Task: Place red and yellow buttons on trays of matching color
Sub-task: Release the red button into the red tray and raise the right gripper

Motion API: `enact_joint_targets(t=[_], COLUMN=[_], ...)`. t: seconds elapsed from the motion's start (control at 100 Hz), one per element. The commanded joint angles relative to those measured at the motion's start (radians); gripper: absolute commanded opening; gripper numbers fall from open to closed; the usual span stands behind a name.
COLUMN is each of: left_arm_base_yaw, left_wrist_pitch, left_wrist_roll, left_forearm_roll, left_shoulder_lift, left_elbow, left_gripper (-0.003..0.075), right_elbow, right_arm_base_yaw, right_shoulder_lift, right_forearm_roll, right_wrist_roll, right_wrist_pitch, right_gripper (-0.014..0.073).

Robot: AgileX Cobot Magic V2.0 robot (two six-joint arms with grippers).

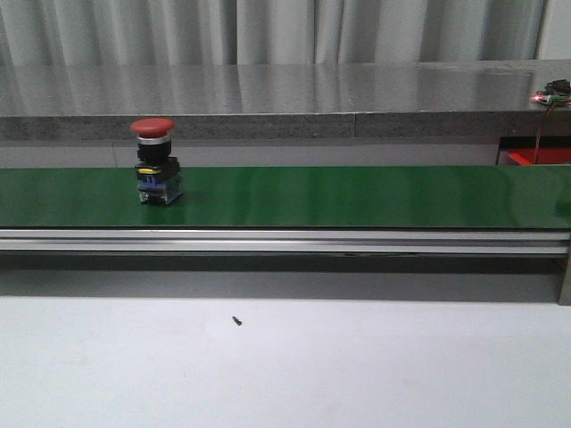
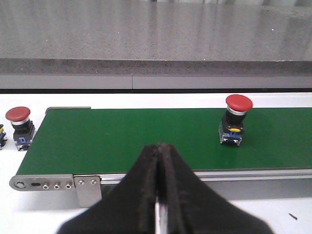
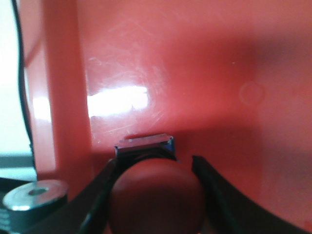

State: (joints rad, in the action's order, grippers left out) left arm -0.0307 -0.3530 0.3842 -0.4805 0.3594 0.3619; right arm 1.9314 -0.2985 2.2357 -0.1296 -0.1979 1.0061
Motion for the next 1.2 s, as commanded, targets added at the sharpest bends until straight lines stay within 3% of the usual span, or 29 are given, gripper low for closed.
enact_joint_targets(t=[0.0, 0.07, 0.19, 0.26, 0.59, 0.83, 1.19], left_arm_base_yaw=[0.008, 0.008, 0.008, 0.008, 0.008, 0.008, 0.008], left_wrist_pitch=[0.074, 0.074, 0.074, 0.074, 0.074, 0.074, 0.074], left_wrist_roll=[-0.002, -0.002, -0.002, -0.002, -0.002, -0.002, -0.002], left_forearm_roll=[-0.021, -0.021, -0.021, -0.021, -0.021, -0.021, -0.021], left_shoulder_lift=[0.007, 0.007, 0.007, 0.007, 0.007, 0.007, 0.007], left_elbow=[0.029, 0.029, 0.029, 0.029, 0.029, 0.029, 0.029], left_gripper=[-0.0020, -0.0020, -0.0020, -0.0020, -0.0020, -0.0020, -0.0020], right_elbow=[0.022, 0.022, 0.024, 0.024, 0.023, 0.023, 0.023], right_arm_base_yaw=[-0.005, -0.005, -0.005, -0.005, -0.005, 0.022, 0.242], right_shoulder_lift=[-0.060, -0.060, -0.061, -0.067, -0.194, -0.291, -0.399], right_forearm_roll=[0.006, 0.006, 0.007, 0.007, 0.005, -0.069, -0.074], right_wrist_roll=[0.002, 0.001, -0.001, -0.001, -0.001, -0.002, -0.009], right_wrist_pitch=[-0.031, -0.032, -0.025, -0.015, 0.028, 0.096, 0.153], right_gripper=[0.0221, 0.0271, 0.0472, 0.0535, 0.0540, 0.0540, 0.0540])
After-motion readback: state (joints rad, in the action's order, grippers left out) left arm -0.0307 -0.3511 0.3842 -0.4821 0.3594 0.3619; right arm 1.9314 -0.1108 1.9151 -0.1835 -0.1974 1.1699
